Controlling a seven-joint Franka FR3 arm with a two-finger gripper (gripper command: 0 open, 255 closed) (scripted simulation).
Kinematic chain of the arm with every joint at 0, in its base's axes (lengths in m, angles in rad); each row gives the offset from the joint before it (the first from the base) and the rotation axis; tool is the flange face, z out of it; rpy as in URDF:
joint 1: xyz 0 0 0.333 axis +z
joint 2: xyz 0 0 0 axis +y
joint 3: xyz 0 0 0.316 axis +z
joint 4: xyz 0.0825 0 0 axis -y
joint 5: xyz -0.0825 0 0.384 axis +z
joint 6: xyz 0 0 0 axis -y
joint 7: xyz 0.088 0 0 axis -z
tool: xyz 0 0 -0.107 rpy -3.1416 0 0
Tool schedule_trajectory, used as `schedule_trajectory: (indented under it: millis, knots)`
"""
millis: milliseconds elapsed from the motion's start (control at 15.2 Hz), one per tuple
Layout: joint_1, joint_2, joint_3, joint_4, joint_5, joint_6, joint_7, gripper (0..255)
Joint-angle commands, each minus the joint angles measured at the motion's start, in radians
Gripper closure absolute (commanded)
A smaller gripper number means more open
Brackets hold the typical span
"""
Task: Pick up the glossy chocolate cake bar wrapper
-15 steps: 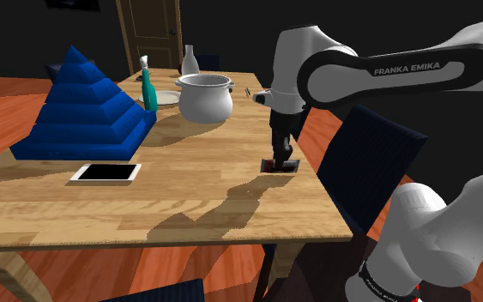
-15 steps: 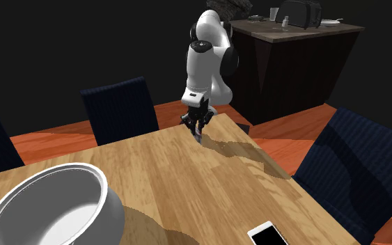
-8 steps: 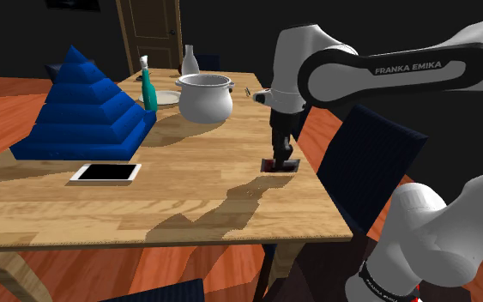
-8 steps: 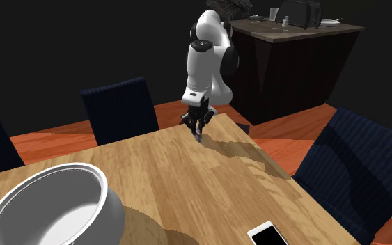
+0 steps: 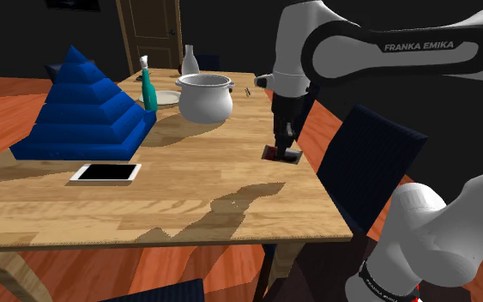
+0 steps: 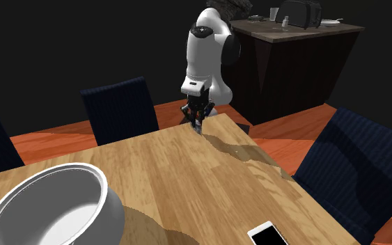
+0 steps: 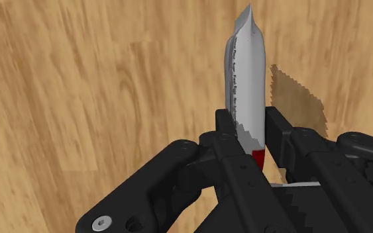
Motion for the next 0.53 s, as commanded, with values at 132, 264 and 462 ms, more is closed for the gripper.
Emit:
schedule_trajectory:
  millis: [132,264,462]
  knots:
    - [0.001,0.006,0.002,0.061,0.002,-0.055,-0.003,255]
    - [0.001,0.011,0.003,0.091,0.003,-0.080,-0.004,255]
    - [0.001,0.014,0.004,0.109,0.004,-0.095,-0.005,255]
